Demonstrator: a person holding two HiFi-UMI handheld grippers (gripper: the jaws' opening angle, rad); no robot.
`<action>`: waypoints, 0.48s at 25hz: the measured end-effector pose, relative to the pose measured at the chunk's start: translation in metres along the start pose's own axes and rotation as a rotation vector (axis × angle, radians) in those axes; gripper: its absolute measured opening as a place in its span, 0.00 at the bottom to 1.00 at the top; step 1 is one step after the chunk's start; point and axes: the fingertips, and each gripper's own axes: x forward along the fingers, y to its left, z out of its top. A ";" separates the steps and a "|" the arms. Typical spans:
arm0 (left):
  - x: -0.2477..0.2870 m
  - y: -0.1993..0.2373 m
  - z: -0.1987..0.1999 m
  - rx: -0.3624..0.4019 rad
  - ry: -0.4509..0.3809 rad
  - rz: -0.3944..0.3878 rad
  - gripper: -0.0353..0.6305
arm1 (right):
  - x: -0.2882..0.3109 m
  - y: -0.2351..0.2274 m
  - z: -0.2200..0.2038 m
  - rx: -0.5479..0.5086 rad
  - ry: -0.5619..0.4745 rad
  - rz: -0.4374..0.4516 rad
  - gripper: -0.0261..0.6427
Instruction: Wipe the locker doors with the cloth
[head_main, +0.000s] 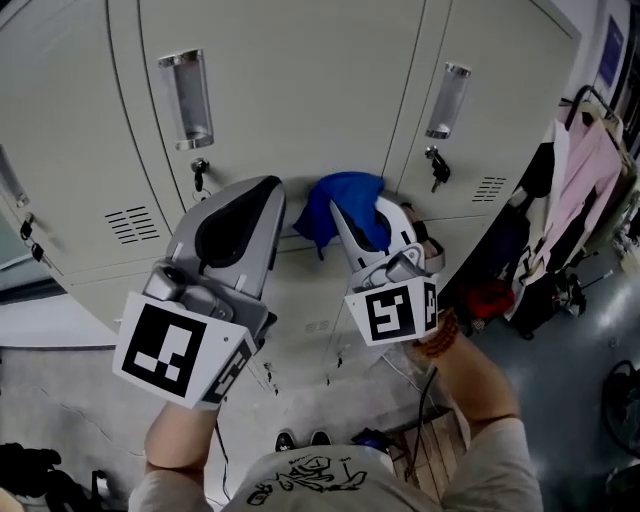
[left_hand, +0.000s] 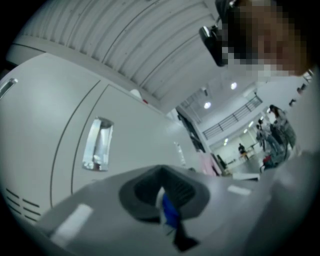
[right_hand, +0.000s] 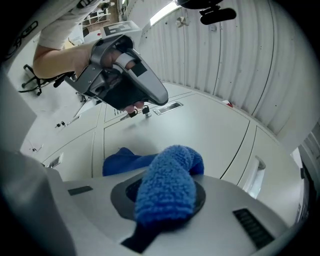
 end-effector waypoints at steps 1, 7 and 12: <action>-0.001 0.002 0.006 0.004 -0.011 0.000 0.06 | 0.003 -0.006 0.005 -0.009 -0.003 0.002 0.07; -0.003 0.015 0.052 0.067 -0.062 0.005 0.06 | 0.017 -0.062 0.045 -0.002 -0.059 -0.044 0.07; 0.000 0.027 0.094 0.128 -0.104 0.010 0.06 | 0.035 -0.137 0.089 0.009 -0.142 -0.132 0.07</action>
